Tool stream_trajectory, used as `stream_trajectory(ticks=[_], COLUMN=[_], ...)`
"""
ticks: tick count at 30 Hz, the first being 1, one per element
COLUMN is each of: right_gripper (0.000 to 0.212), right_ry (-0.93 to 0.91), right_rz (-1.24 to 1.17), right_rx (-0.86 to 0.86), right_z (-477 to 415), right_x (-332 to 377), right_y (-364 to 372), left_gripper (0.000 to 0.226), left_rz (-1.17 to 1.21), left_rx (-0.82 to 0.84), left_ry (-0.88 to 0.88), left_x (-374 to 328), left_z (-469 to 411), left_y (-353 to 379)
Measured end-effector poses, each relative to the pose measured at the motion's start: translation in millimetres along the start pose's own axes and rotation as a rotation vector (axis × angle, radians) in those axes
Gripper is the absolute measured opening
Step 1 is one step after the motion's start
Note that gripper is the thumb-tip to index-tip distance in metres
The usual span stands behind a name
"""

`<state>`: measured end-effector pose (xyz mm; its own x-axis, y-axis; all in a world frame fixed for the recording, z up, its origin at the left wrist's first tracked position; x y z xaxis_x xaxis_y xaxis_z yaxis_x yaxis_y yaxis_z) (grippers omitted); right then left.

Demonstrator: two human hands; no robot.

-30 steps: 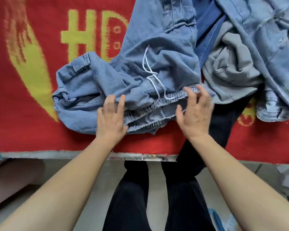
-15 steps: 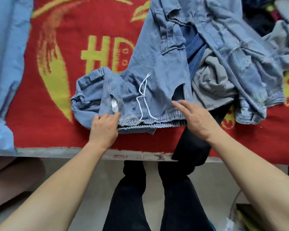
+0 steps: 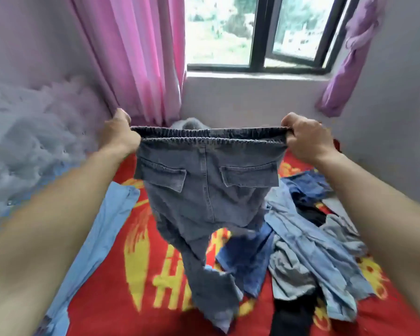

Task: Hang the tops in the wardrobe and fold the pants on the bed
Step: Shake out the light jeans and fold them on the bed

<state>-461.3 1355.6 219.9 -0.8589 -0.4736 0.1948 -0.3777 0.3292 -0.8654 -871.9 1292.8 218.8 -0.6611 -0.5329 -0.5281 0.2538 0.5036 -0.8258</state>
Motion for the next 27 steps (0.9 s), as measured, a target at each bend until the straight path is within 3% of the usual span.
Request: stream_trajectory(ticks=[3, 6, 9, 11, 12, 15, 18, 23, 27], right_gripper=[0.028, 0.024, 0.033, 0.038, 0.04, 0.044, 0.037, 0.025, 0.027], right_ry=[-0.196, -0.412, -0.464, -0.374, -0.304, -0.066, 0.063, 0.167, 0.28], right_rz=[0.04, 0.152, 0.29, 0.365, 0.39, 0.424, 0.469, 0.259, -0.349], right_rx=[-0.155, -0.113, -0.033, -0.064, -0.106, -0.242, -0.259, -0.251, -0.399], right_z=[-35, -51, -60, -65, -67, -68, -66, -71, -84], right_x=[22, 45, 59, 58, 55, 40, 28, 40, 52], right_y=[-63, -114, -153, -169, -174, -189, -201, -207, -215], left_gripper=[0.034, 0.022, 0.033, 0.036, 0.035, 0.037, 0.039, 0.037, 0.037], left_rz=[0.355, 0.696, 0.977, 0.96, 0.839, 0.161, -0.029, 0.38, 0.875], left_rx=[0.075, 0.248, 0.38, 0.327, 0.206, -0.209, -0.294, -0.206, 0.036], left_ry=[-0.202, -0.259, -0.269, -0.18, -0.08, 0.315, 0.374, 0.161, 0.026], left_x=[-40, -77, -104, -120, -124, -120, -115, -140, -161], left_z=[-15, -9, 6, 13, 12, 3, 0, 8, 19], left_y=[-52, -97, -127, -141, -148, -165, -172, -177, -178])
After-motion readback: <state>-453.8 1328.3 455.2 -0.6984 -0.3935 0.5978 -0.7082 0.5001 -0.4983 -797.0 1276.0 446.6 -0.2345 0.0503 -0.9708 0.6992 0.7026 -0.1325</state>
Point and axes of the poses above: each hand's wrist, its own z-axis away from the middle knuckle, its own y-axis out of the palm, x = y × z, the point moved 1 cm from there along -z, towards the middle knuckle, and after that the axes turned 11 degrees about -y, right-handed, at the moved point
